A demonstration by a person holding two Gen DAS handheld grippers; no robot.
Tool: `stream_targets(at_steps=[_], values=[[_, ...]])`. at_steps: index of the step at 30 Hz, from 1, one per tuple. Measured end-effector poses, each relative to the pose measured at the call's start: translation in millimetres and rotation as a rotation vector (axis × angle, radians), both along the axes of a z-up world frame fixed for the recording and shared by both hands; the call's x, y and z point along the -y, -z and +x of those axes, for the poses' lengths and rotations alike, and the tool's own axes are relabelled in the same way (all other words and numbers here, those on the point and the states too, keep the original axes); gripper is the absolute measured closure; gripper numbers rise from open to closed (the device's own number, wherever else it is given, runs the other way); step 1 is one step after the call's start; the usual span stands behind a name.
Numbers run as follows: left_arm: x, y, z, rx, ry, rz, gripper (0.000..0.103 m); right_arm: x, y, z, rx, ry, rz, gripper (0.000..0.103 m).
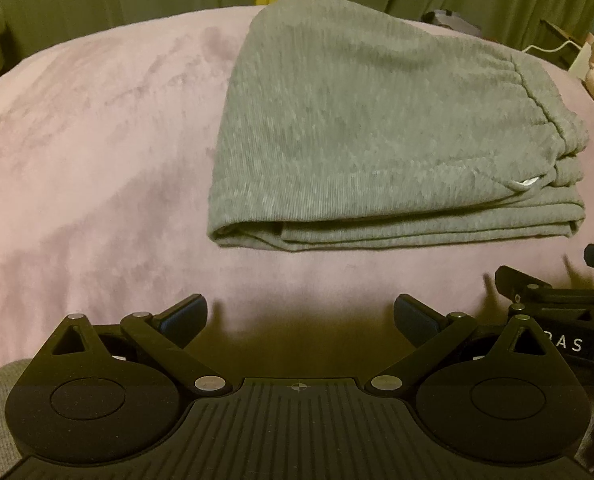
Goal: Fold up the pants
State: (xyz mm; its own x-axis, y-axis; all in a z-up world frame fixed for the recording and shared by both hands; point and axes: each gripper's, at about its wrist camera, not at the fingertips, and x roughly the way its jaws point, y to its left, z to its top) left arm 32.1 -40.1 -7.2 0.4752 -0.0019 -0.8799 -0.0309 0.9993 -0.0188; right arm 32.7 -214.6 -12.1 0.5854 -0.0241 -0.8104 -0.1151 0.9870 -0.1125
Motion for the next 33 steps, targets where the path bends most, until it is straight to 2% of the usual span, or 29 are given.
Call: stream_targets(at_steps=[33], values=[[-2.4,4.5,3.1,-0.025,-0.016,0.003,0.000,0.5,-1.7,-2.1,0.019,-0.001,-0.002,0.004]])
